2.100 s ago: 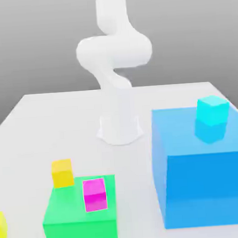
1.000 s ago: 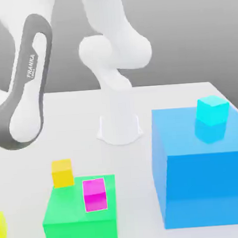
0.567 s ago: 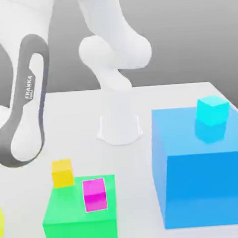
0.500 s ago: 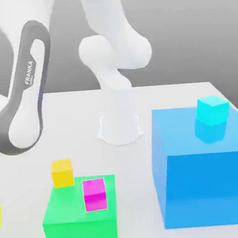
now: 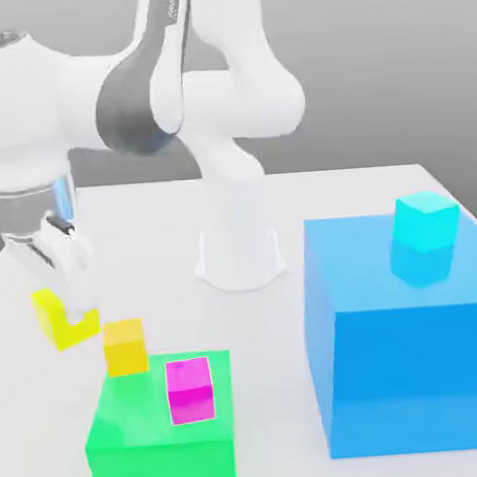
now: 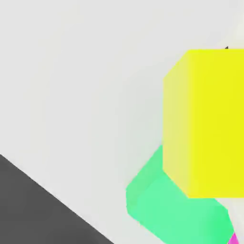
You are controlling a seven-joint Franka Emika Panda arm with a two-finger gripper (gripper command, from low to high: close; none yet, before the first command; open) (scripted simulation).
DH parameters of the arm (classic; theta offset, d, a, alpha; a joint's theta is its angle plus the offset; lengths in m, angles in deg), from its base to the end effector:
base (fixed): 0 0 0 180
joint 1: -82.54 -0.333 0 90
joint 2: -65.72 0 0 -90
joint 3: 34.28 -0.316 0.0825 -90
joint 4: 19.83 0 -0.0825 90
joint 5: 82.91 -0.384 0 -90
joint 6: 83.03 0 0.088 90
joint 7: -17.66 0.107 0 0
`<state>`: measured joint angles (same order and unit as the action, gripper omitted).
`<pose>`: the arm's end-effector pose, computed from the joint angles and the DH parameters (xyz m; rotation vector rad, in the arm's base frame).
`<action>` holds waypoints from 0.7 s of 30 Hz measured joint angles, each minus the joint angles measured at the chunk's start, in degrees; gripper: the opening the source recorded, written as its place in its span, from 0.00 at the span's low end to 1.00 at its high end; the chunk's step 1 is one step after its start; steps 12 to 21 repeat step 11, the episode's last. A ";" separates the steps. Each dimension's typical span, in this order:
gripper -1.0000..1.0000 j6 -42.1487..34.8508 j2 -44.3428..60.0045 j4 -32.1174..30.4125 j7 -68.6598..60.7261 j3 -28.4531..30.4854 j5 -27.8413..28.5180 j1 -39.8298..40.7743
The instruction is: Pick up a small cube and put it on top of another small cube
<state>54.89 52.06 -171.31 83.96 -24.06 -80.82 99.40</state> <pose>0.3685 -0.1858 0.3220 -2.1802 2.2396 0.0112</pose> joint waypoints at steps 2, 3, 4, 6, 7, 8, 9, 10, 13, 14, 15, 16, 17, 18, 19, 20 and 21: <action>0.00 -1.28 -4.10 -2.77 -1.17 -0.75 1.15 -0.27; 0.00 -1.62 -5.74 -4.07 -1.74 -1.09 1.62 -0.38; 0.00 -0.53 -5.60 -5.00 -2.10 -1.20 1.78 -0.47; 0.00 3.40 -3.07 -6.40 -2.55 -1.12 1.70 -0.65; 0.00 5.70 -1.35 -7.01 -2.75 -1.02 1.56 -0.73; 0.00 8.09 0.49 -7.59 -2.91 -1.06 1.38 -0.68; 1.00 9.65 1.67 -7.96 -3.03 -1.00 1.26 -0.74; 1.00 9.65 1.67 -7.96 -3.03 -1.00 1.26 -0.74; 1.00 9.65 1.67 -7.96 -3.03 -1.00 1.26 -0.74; 1.00 9.65 1.67 -7.96 -3.03 -1.00 1.26 -0.74; 1.00 9.65 1.67 -7.96 -3.03 -1.00 1.26 -0.74; 1.00 9.65 1.67 -7.96 -3.03 -1.00 1.26 -0.74; 1.00 9.65 1.67 -7.96 -3.03 -1.00 1.26 -0.74; 1.00 9.65 1.67 -7.96 -3.03 -1.00 1.26 -0.74; 1.00 9.65 1.67 -7.96 -3.03 -1.00 1.26 -0.74; 1.00 9.65 1.67 -7.96 -3.03 -1.00 1.26 -0.74; 1.00 9.65 1.67 -7.96 -3.03 -1.00 1.26 -0.74</action>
